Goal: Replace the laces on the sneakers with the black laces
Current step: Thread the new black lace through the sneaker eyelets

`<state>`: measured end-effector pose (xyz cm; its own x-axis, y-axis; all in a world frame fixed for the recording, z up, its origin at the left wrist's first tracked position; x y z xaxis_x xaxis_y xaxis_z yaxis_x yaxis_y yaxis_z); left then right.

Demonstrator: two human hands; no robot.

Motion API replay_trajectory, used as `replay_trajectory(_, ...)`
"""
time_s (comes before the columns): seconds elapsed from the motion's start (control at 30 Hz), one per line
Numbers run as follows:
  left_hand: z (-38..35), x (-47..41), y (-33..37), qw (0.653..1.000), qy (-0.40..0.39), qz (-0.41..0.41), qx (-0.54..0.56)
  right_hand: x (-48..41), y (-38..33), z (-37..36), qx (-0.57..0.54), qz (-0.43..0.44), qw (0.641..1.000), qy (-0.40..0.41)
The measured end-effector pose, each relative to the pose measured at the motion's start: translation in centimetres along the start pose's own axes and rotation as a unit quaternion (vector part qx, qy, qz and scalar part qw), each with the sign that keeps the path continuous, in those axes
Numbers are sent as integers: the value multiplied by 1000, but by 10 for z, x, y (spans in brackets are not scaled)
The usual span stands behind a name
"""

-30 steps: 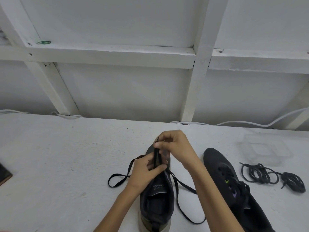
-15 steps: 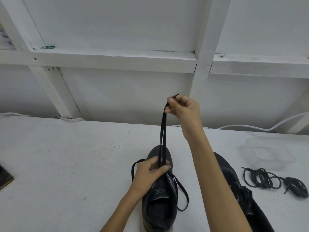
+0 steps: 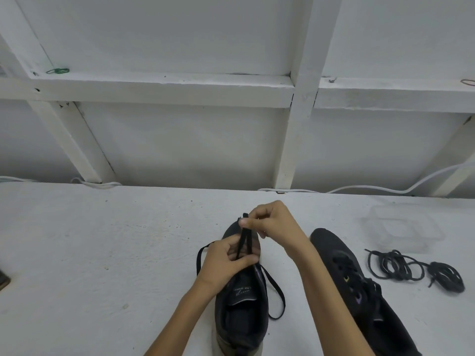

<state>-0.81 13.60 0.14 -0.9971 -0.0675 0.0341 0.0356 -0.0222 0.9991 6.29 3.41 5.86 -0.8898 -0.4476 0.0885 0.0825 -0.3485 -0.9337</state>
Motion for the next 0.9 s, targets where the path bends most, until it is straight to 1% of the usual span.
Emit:
replay_trajectory(0.1,-3,1,1,1000,-19,-4,-9,-8,-20,9,-54,13,998,30)
replay_trajectory(0.17,-2,0,0,1000,-21,-3,-3,-19,-41,22,-118,35,991,57)
replay_trajectory(0.27,-2,0,-2,1000,-25,-2,3,-40,-68,45,-214,72,969,103)
replay_trajectory(0.33,-2,0,-3,1000,-28,2,8,-54,-74,55,-264,87,952,131)
replay_trajectory(0.4,-1,-2,-4,999,-31,10,11,-64,-66,51,-297,86,943,125)
replay_trajectory(0.43,-1,-3,-4,999,-31,16,15,-67,-56,45,-293,71,947,111)
replay_trajectory(0.47,0,-3,-4,999,-30,24,25,-68,-44,40,-258,46,960,99)
replay_trajectory(0.5,1,-3,-4,998,-26,30,43,-68,-30,37,-183,17,979,91)
replay_trajectory(0.53,2,-4,-4,997,-21,34,61,-65,-17,36,-77,-14,994,79)
replay_trajectory(0.57,4,-5,-3,997,-13,32,71,-60,-5,34,34,-42,997,53)
replay_trajectory(0.6,6,-6,-2,997,-5,26,71,-53,8,30,122,-70,990,6)
replay_trajectory(0.63,8,-8,-1,998,1,19,64,-44,19,23,172,-94,979,-52)
replay_trajectory(0.67,8,-9,1,999,3,10,51,-33,27,14,183,-109,971,-109)
replay_trajectory(0.7,8,-11,3,1000,3,-1,30,-23,31,6,172,-110,968,-147)
replay_trajectory(0.73,7,-13,6,1000,0,-14,7,-16,30,-1,145,-97,972,-159)
replay_trajectory(0.77,6,-14,7,1000,-2,-25,-16,-12,26,-4,108,-74,980,-149)
replay_trajectory(0.83,6,-17,8,998,-8,-35,-52,-10,18,-2,40,-32,995,-86)
replay_trajectory(0.9,6,-16,2,996,-25,-24,-80,-10,12,3,2,-10,999,-38)
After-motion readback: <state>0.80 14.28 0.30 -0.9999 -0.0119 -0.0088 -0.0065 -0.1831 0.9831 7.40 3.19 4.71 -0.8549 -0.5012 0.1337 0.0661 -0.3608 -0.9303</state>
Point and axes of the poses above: each hand's wrist, its own x-axis away from the middle knuckle, its own z-axis out of the back of the hand, y = z × x, the point moved 8 cm from there along -x, towards the middle knuckle, and after that the axes turned 6 degrees about x, right-handed, at the moved point
